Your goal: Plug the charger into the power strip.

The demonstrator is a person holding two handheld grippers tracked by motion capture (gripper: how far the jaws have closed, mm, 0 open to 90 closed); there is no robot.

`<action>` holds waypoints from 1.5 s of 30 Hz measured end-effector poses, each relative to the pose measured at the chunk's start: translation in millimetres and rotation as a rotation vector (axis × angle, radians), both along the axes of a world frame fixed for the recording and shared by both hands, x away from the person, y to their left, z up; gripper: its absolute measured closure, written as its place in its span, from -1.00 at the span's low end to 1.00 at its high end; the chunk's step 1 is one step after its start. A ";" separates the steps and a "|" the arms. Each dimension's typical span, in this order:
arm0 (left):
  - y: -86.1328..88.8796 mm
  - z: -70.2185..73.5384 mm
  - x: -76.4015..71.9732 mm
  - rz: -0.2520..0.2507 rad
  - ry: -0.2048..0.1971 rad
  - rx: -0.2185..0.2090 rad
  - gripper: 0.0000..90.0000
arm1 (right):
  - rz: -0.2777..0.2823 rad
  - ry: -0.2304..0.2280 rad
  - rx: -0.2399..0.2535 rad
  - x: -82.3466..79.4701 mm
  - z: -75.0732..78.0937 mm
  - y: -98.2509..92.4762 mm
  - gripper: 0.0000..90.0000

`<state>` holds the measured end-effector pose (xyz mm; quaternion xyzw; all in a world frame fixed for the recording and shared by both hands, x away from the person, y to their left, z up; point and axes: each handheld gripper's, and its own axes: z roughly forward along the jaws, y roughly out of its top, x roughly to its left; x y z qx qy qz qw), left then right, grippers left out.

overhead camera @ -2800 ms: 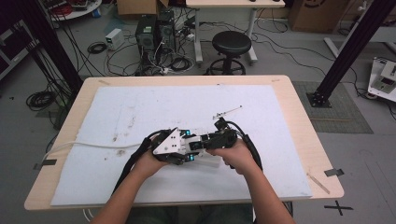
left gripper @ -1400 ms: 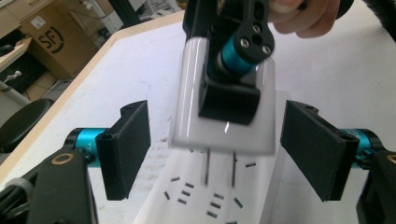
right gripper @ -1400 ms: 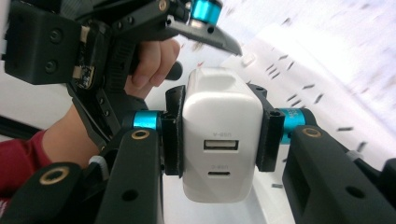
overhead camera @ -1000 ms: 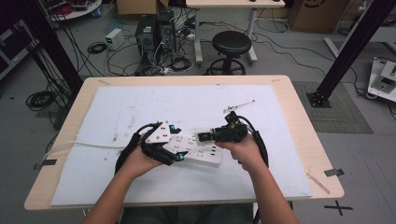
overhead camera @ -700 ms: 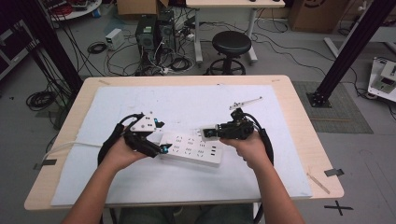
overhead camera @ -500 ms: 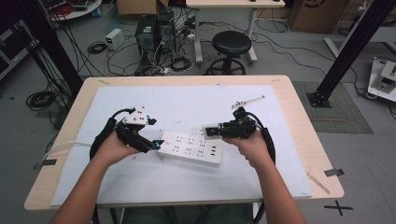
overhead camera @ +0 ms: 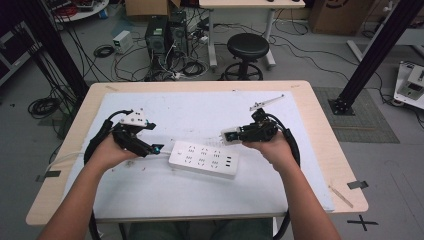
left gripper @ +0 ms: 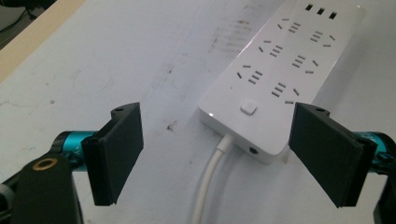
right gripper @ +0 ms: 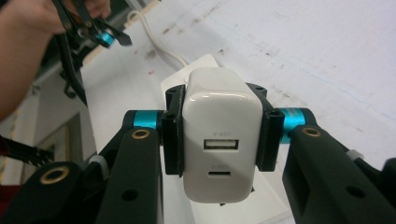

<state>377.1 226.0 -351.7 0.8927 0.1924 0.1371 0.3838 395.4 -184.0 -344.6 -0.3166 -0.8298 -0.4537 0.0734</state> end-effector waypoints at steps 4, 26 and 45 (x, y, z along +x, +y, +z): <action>12.6 3.0 0.8 0.017 0.001 -0.007 -0.60 | 0.039 -0.009 -0.052 6.6 5.9 3.2 0.41; 23.7 -1.9 -5.3 0.018 0.019 0.045 -0.60 | 0.270 -0.017 -0.482 23.8 17.6 59.5 0.41; 31.3 -12.3 -12.1 0.023 0.025 0.064 -0.60 | 0.455 -0.037 -0.753 26.2 2.7 105.0 0.41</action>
